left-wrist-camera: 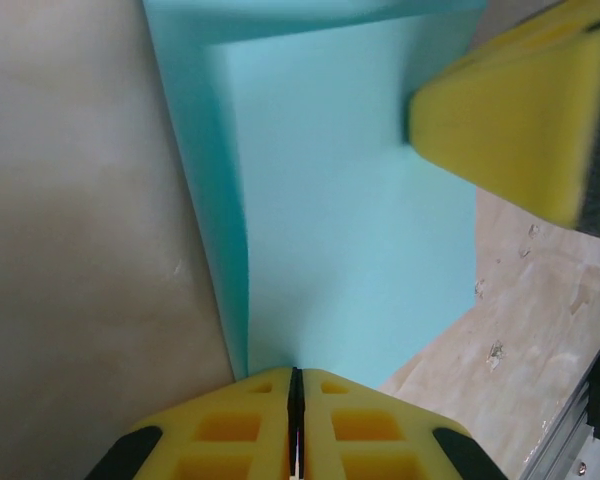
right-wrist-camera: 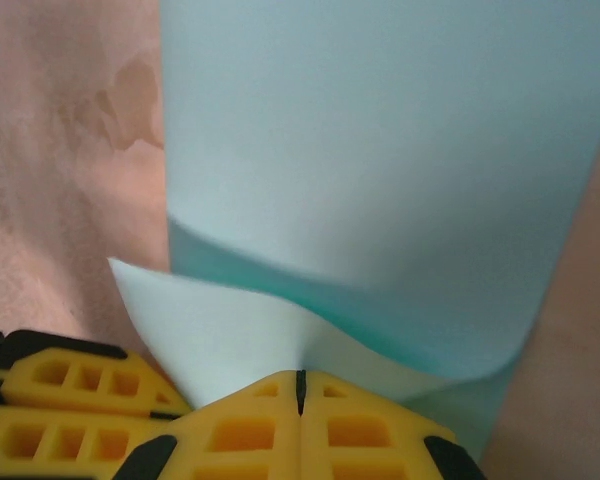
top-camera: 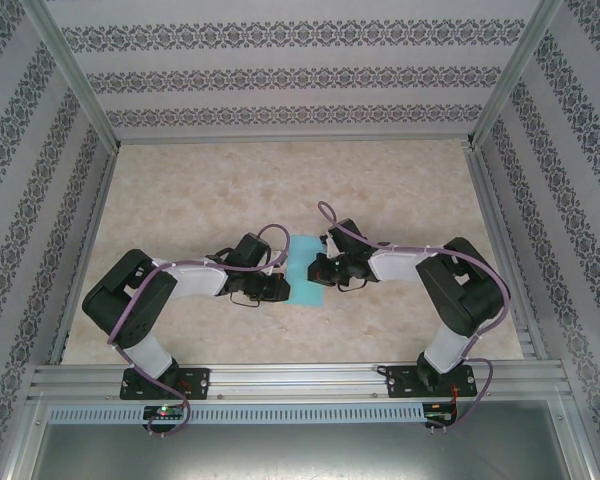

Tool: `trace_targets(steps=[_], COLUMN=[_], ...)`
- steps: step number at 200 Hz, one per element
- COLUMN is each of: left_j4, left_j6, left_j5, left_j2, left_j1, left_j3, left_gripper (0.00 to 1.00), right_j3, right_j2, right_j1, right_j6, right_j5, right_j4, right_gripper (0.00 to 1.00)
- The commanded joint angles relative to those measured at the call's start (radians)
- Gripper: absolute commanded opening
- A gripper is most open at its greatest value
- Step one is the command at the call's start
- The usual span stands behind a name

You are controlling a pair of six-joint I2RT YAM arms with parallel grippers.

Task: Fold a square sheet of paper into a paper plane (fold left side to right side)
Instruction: Fold the triangle a second time at the center of the table.

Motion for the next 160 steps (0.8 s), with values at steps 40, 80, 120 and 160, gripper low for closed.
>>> trace_targets(steps=[40,80,120,160], left_j4=[-0.059,-0.087,-0.096,-0.102], left_j6=[0.045,0.058,0.061,0.063], left_j5=[-0.090,-0.112,-0.128,-0.138], left_j2=[0.037,0.045,0.061,0.064], left_j1=[-0.020,-0.034,-0.051,-0.057], left_j3=[-0.003,0.017,0.034,0.037], left_gripper=[0.11,0.11,0.11,0.11], right_j3=[-0.002,0.066,0.080,0.087], right_j2=[-0.068,0.009,0.011,0.047], right_j1=[0.113,0.147,0.151,0.151], right_j6=[-0.011,-0.021,-0.028,-0.028], right_j5=[0.072,0.062,0.072,0.064], right_j4=[-0.046,-0.067,-0.072,-0.079], right_gripper=[0.00,0.00,0.00,0.00])
